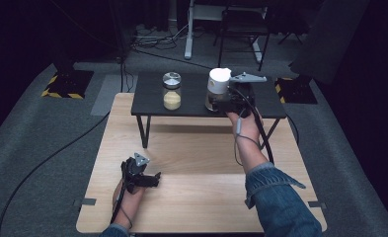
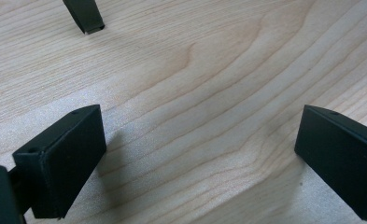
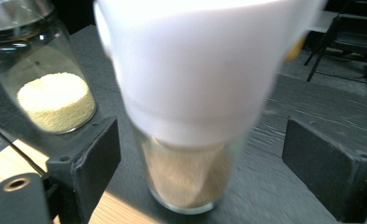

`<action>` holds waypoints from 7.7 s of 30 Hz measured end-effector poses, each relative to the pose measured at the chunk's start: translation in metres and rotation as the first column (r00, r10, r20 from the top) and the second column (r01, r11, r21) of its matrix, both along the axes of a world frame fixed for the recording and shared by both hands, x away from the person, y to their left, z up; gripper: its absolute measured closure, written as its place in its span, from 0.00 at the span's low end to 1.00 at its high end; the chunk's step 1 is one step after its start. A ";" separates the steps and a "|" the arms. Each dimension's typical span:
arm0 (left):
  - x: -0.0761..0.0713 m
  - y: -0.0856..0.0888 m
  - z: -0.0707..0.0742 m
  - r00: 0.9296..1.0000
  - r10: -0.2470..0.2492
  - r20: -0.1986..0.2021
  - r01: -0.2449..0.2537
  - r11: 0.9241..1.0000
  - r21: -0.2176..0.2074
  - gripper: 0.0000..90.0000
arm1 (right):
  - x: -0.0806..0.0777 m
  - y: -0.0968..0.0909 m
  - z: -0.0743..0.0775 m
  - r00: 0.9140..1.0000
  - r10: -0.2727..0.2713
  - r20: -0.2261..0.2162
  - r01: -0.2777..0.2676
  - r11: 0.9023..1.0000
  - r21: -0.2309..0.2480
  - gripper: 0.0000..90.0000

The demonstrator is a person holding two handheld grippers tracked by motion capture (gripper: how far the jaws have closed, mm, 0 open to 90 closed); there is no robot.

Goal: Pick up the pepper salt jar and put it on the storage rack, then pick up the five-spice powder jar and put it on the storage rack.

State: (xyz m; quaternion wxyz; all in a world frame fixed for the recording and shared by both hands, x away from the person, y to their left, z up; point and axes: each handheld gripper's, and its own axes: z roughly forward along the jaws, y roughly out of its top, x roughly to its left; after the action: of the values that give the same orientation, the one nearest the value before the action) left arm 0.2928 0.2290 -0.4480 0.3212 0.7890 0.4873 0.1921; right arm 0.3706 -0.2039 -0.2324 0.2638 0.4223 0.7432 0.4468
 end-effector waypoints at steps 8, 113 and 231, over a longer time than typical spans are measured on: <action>0.000 0.000 0.000 1.000 0.001 0.000 -0.001 1.000 -0.001 0.02 | -0.037 -0.024 -0.004 0.999 0.002 0.039 -0.003 1.000 0.012 0.12; -0.002 -0.003 0.000 1.000 0.021 -0.004 -0.021 1.000 0.002 0.01 | -0.117 -0.259 -0.218 0.960 -0.145 -0.240 0.115 0.984 -0.135 0.03; -0.001 -0.004 0.000 1.000 0.029 -0.006 -0.029 1.000 0.003 0.00 | -0.187 -0.194 -0.190 0.987 0.133 -0.087 -0.137 0.990 -0.044 0.34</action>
State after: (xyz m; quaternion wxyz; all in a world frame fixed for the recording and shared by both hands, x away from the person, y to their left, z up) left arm 0.2918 0.2252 -0.4475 0.3159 0.7827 0.4995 0.1951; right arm 0.1835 -0.3978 -0.4223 0.2120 0.3827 0.7914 0.4270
